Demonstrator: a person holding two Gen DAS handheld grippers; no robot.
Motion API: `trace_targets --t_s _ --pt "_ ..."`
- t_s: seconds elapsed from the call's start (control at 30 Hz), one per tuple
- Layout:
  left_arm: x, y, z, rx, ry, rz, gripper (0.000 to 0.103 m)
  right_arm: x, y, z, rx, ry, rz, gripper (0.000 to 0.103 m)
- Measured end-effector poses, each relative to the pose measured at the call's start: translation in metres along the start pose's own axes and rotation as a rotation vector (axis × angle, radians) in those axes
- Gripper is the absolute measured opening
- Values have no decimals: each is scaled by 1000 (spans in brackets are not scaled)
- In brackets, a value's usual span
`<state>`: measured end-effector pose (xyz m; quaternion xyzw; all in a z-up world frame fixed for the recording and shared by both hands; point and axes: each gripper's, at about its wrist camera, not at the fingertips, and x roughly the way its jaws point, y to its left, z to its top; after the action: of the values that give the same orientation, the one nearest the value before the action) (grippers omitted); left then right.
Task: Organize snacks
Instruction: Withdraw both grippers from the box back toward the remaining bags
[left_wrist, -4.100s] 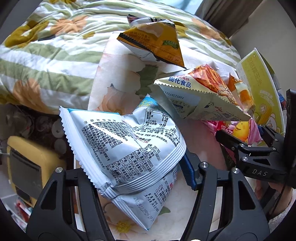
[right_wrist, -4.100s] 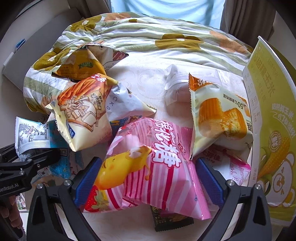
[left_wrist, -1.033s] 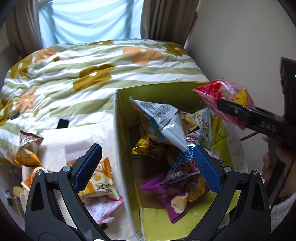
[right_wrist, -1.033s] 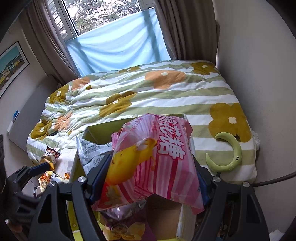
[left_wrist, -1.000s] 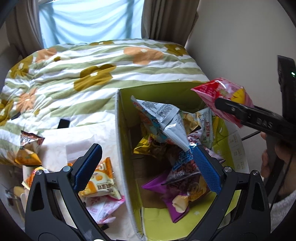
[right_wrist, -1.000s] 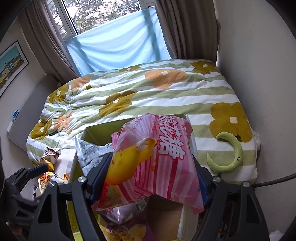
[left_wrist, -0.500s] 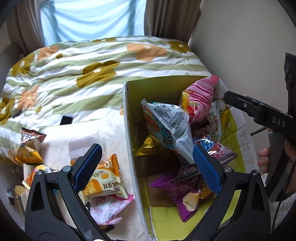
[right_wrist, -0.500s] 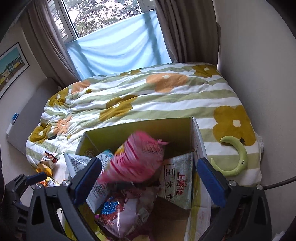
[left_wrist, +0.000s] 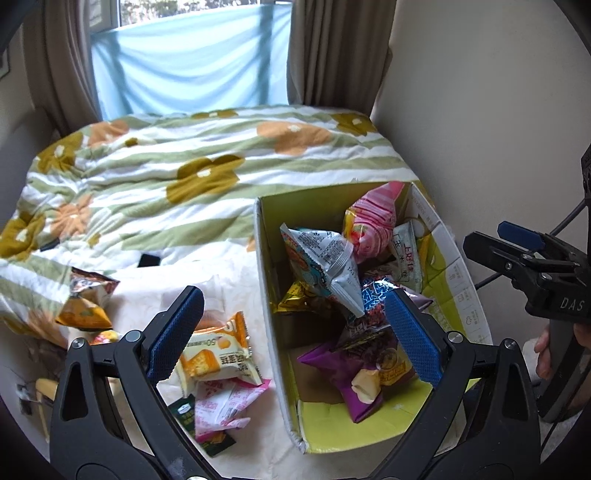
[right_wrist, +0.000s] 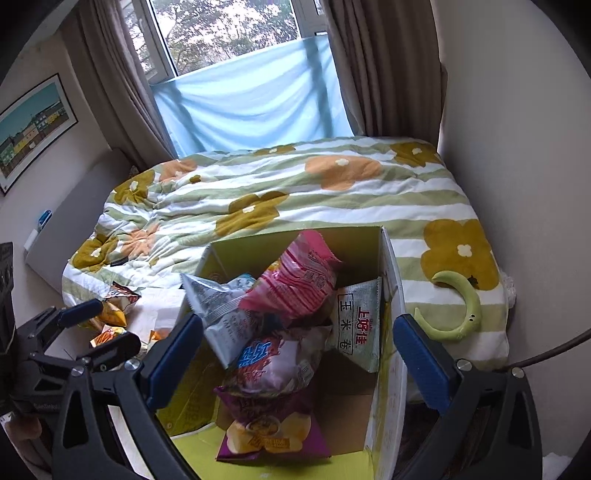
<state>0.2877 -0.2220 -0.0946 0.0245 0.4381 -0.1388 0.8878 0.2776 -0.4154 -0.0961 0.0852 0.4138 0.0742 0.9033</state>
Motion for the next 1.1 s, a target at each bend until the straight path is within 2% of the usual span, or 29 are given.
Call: trace_targets --t_s 0.2,0.4,0.53,0.7,1.1 --pt "-47 18 -15 -28 -61 62 98 -32 18 -9 -22 -78 62 103" --pt "-90 64 -37 -100 -108 129 98 -48 55 -21 -73 -100 81 103" --pt "-105 104 -51 -149 -106 146 98 -53 76 -33 -64 -96 106 103" --pt "-108 153 -68 -161 -80 135 98 -47 110 -53 -51 -78 110 103" --pt "-66 264 -91 -78 72 20 98 -13 185 -117 132 -26 -1 103"
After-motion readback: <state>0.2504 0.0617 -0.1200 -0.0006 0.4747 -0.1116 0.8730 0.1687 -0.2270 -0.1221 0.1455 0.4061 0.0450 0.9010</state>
